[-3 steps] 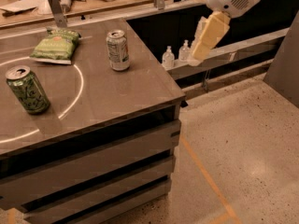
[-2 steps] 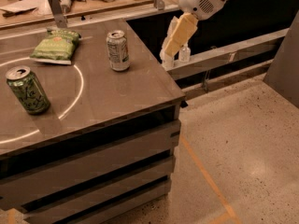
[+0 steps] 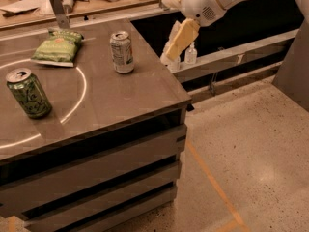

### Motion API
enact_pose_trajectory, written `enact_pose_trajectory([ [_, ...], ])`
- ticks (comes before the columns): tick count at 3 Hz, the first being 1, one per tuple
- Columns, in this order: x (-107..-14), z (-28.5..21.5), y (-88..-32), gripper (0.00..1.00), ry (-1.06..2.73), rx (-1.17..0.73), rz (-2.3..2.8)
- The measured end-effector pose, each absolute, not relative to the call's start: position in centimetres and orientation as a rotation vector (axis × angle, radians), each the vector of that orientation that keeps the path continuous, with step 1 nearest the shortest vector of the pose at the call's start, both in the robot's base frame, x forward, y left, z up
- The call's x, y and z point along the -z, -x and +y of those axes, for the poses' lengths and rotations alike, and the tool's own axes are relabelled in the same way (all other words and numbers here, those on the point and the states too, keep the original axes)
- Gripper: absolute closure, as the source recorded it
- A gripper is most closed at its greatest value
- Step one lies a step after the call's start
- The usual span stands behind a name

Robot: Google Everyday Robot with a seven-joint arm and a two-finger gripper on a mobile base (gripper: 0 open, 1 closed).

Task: Knock 7up can over

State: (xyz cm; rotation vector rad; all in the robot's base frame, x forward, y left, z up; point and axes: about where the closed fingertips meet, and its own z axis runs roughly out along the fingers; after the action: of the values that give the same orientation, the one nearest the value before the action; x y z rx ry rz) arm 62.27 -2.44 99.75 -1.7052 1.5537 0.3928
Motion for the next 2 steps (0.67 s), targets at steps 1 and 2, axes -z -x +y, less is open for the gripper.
enact_pose_trajectory([
  [1, -98.3, 0.0, -65.1, 0.00, 1.663, -0.477, 1.456],
  [2, -96.6, 2.8, -68.0, 0.00, 1.629, -0.541, 1.401],
])
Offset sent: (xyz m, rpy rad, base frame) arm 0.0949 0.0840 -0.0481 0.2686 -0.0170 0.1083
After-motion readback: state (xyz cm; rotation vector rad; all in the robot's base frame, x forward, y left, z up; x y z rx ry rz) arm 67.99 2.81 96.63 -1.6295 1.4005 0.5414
